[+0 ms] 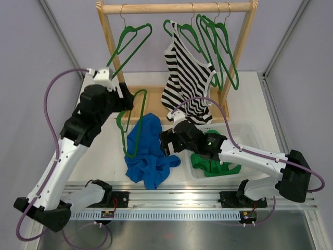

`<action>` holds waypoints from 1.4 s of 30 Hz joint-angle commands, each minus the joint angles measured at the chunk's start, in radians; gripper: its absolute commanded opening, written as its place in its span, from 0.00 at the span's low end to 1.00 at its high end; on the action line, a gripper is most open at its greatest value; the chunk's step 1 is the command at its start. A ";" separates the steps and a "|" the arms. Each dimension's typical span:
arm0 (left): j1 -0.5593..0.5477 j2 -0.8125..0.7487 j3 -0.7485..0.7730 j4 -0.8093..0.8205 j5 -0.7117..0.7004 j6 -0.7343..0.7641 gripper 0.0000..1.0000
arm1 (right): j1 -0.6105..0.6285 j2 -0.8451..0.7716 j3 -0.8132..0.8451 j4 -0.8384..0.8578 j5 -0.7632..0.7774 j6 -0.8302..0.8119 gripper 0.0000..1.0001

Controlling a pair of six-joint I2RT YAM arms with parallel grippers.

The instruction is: Remove the tank top from the hanger

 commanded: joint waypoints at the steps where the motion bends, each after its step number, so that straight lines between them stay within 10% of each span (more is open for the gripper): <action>1: 0.001 -0.104 -0.208 0.202 -0.034 -0.109 0.81 | 0.005 -0.045 -0.004 0.026 0.007 0.006 0.99; 4: 0.003 -0.187 -0.387 0.310 -0.031 -0.183 0.99 | 0.003 -0.063 -0.017 0.028 -0.012 0.009 0.99; 27: 0.507 -0.003 -1.043 0.914 0.555 -0.453 0.99 | 0.005 -0.083 -0.076 0.084 -0.260 -0.045 0.99; 42: 0.531 0.250 -1.049 1.121 0.721 -0.482 0.60 | 0.005 -0.031 -0.037 0.080 -0.297 -0.056 1.00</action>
